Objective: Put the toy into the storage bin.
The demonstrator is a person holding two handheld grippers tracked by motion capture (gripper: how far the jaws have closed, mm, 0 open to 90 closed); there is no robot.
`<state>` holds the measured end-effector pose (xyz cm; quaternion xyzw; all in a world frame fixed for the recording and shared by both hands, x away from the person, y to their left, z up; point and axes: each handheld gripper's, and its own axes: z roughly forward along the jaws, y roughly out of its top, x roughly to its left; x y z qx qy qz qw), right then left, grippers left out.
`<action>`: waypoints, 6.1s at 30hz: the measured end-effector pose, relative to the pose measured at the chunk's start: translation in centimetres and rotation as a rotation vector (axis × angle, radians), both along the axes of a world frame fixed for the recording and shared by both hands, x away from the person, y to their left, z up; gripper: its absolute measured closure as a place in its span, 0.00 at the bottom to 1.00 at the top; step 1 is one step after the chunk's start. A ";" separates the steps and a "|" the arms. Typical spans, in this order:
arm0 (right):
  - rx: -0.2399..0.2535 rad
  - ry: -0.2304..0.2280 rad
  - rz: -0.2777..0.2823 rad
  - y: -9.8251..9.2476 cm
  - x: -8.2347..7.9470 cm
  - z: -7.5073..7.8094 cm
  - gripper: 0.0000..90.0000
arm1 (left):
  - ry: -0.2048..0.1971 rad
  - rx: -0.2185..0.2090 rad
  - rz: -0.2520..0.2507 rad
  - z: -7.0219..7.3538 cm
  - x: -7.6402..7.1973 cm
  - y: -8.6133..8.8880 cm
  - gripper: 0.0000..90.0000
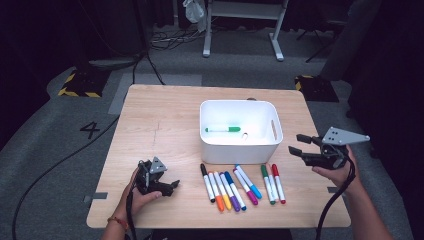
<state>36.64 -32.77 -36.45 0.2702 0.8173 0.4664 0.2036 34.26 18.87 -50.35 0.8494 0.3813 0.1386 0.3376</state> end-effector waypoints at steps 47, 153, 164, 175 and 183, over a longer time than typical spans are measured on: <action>-0.119 0.239 -0.148 -1.1 1.3 -13.1 0.83 | -0.002 0.004 -0.001 0.0 0.0 0.0 0.15; -0.144 0.011 0.183 10.4 7.2 2.5 0.59 | 0.000 0.002 -0.014 0.0 0.1 0.0 0.15; -0.059 -0.057 0.036 5.2 4.2 3.2 0.52 | 0.000 0.002 -0.014 0.0 0.1 0.0 0.15; -0.058 0.011 -0.042 1.0 0.3 -2.2 0.50 | 0.000 0.002 -0.014 0.0 0.1 0.0 0.15; -0.076 0.127 -0.042 0.9 -0.2 -7.2 0.51 | -0.001 0.002 -0.013 0.0 0.1 0.0 0.15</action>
